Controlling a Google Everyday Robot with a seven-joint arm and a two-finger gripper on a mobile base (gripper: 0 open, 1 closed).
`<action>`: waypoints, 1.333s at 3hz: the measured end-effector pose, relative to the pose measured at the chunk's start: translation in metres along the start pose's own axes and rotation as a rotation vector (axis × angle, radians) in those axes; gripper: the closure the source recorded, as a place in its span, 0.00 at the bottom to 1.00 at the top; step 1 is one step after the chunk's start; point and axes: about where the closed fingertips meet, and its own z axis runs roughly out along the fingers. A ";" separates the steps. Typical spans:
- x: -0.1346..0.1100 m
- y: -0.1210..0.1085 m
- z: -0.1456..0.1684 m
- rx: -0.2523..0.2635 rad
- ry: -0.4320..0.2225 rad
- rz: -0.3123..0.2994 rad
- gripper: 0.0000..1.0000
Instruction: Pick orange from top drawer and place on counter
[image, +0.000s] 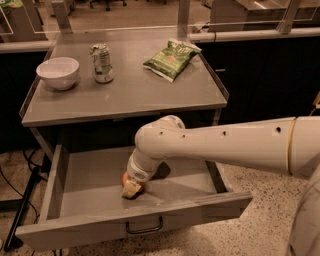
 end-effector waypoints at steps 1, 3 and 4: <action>-0.006 0.004 -0.028 0.022 0.016 -0.009 1.00; -0.016 0.006 -0.117 0.092 0.059 -0.008 1.00; -0.016 0.006 -0.117 0.092 0.059 -0.008 1.00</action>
Offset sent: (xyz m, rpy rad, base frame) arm -0.0122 -0.0297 0.1177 -0.0768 -0.0703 -0.0260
